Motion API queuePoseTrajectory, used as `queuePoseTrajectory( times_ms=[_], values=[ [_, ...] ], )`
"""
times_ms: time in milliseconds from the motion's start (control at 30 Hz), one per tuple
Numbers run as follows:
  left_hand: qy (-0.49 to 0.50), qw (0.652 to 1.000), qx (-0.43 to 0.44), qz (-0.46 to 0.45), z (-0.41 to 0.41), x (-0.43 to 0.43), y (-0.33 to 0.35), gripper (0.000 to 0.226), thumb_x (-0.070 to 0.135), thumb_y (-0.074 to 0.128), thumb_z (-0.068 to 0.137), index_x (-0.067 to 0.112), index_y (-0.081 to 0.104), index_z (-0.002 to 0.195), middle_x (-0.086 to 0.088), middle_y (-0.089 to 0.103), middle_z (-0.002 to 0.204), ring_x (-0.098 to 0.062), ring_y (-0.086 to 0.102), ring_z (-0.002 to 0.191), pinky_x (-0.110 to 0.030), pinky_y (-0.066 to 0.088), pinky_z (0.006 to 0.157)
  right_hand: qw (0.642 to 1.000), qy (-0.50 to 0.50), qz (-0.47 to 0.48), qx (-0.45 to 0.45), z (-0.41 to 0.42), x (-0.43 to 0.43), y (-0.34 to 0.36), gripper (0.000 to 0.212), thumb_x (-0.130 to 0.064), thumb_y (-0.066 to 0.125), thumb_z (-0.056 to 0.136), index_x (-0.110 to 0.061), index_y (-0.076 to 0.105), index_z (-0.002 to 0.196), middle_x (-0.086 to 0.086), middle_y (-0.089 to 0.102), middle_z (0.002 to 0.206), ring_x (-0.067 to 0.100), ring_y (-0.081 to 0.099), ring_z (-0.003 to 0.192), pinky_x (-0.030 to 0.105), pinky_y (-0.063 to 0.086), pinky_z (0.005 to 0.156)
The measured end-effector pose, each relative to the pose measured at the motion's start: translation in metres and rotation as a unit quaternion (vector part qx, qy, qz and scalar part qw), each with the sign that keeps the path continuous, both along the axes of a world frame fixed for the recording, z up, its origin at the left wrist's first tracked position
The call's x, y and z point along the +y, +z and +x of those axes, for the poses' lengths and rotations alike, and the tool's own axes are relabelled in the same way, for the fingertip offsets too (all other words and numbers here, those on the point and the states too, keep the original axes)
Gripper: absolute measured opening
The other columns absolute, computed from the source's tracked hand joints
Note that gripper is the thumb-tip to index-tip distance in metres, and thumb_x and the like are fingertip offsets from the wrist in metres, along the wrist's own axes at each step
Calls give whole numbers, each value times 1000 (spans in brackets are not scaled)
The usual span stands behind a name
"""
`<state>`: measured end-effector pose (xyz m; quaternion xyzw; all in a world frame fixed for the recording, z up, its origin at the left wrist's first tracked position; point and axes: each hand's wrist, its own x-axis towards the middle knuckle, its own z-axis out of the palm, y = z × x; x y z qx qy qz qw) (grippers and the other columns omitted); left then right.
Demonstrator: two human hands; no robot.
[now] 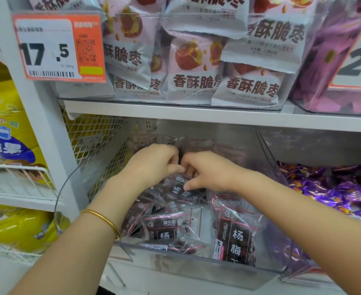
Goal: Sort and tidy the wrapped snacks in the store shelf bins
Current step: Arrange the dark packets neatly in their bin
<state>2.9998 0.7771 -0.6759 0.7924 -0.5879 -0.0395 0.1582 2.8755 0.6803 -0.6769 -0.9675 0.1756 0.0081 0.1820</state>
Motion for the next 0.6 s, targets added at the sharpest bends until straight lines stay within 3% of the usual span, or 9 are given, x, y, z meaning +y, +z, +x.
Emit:
queuePoseTrajectory(
  times_ms=[67, 167, 233, 367, 500, 533, 600],
  values=[
    [-8, 997, 73, 21, 4, 3, 1, 22, 37, 71, 78, 18, 61, 84, 4, 62, 82, -16, 60, 80, -34, 51, 73, 998, -10, -64, -3, 2, 0, 0, 15, -28, 69, 81, -20, 60, 91, -6, 59, 86, 17, 56, 84, 32, 48, 71],
    [-15, 984, 159, 75, 9, 10, 4, 30, 26, 79, 71, 22, 58, 91, 3, 62, 94, -12, 61, 90, -28, 52, 82, 997, -52, -45, -24, -1, -6, 3, 12, -25, 68, 82, -24, 58, 75, -11, 54, 72, 14, 55, 78, 28, 42, 66],
    [-17, 984, 149, 96, 11, 11, 3, 35, 22, 79, 71, 25, 53, 94, 4, 58, 98, -12, 59, 93, -28, 51, 85, 996, -77, -6, -35, -5, -13, 5, 15, -24, 69, 81, -26, 57, 73, -14, 52, 68, 12, 54, 76, 26, 42, 68],
    [-15, 992, 106, 63, 8, 8, 1, 24, 19, 74, 77, 25, 54, 88, 7, 60, 91, -15, 60, 88, -38, 52, 85, 996, -80, 13, -38, -11, -15, 10, 13, -21, 72, 78, -23, 60, 78, -14, 53, 67, 12, 55, 73, 24, 41, 66],
    [-50, 995, 78, 22, 0, 6, 7, 17, 18, 68, 81, 24, 58, 93, 6, 63, 93, -15, 61, 89, -35, 50, 83, 976, -65, 148, -144, -13, -4, 21, 33, -21, 76, 73, -19, 59, 101, -6, 63, 86, 14, 61, 80, 29, 51, 77],
    [-61, 995, 73, 13, -5, 4, 6, 16, 17, 67, 81, 24, 58, 92, 5, 64, 94, -16, 61, 90, -34, 50, 82, 979, -58, 136, -142, -15, -1, 24, 35, -24, 77, 72, -19, 59, 101, -4, 66, 90, 14, 62, 81, 32, 53, 78],
    [-56, 996, 71, 4, -14, -2, 1, 19, 19, 68, 80, 20, 58, 95, 2, 63, 94, -17, 60, 89, -34, 50, 80, 996, -55, -3, -68, -15, 2, 25, 33, -35, 75, 72, -19, 60, 97, -4, 67, 92, 16, 62, 85, 33, 52, 75]
  ],
)
